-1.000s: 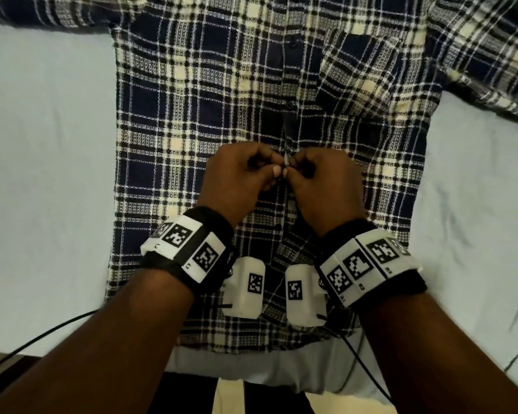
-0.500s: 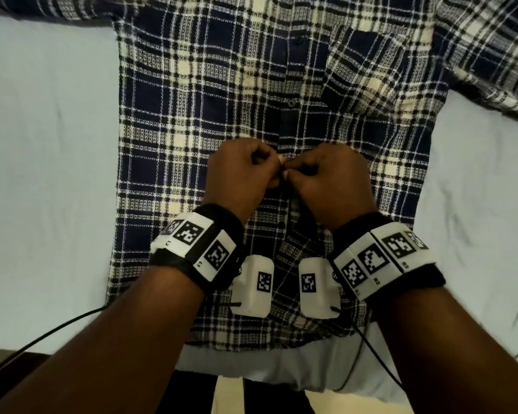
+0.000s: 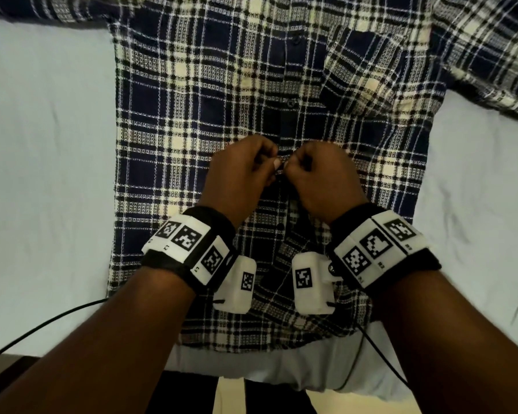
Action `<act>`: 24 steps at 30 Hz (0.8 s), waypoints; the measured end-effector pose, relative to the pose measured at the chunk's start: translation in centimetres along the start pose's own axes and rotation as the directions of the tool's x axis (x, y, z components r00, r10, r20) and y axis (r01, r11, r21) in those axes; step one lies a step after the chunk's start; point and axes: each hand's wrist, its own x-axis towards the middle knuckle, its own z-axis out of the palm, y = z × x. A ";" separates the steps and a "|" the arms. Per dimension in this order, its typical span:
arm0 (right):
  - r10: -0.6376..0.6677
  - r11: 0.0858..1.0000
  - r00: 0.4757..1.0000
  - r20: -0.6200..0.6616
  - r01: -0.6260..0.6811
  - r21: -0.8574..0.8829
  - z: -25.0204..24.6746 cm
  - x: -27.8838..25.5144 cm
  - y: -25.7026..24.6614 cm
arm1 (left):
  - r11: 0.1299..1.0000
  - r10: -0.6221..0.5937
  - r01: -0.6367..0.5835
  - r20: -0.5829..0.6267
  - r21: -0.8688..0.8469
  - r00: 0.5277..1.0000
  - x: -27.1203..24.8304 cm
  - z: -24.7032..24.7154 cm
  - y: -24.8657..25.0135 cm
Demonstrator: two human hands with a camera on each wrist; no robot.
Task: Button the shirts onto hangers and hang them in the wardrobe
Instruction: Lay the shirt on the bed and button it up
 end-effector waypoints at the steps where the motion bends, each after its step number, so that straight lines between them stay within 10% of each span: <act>1: 0.010 0.999 1.000 0.027 -0.011 0.051 -0.2 0.0 0.1 | 1.000 0.019 -0.019 0.001 0.020 1.000 -0.1 0.0 -0.1; 6: 0.054 0.961 0.992 0.118 -0.084 0.264 -1.2 0.1 0.4 | 0.982 0.067 -0.061 -0.027 0.180 0.997 0.0 0.2 -0.1; 11: 0.018 0.997 0.998 -0.064 -0.013 0.082 -1.4 0.0 1.3 | 0.981 -0.177 0.169 -0.085 -0.094 0.980 -1.2 0.4 0.4; 18: -0.083 0.988 0.976 -0.203 0.107 0.111 -0.9 -5.6 1.1 | 0.889 -0.331 0.362 0.153 -0.281 0.931 -4.4 2.1 0.8; 24: -0.007 0.995 0.973 -0.230 0.030 0.099 0.7 -7.4 3.0 | 0.964 -0.246 0.263 0.249 -0.034 0.937 -4.7 3.1 1.0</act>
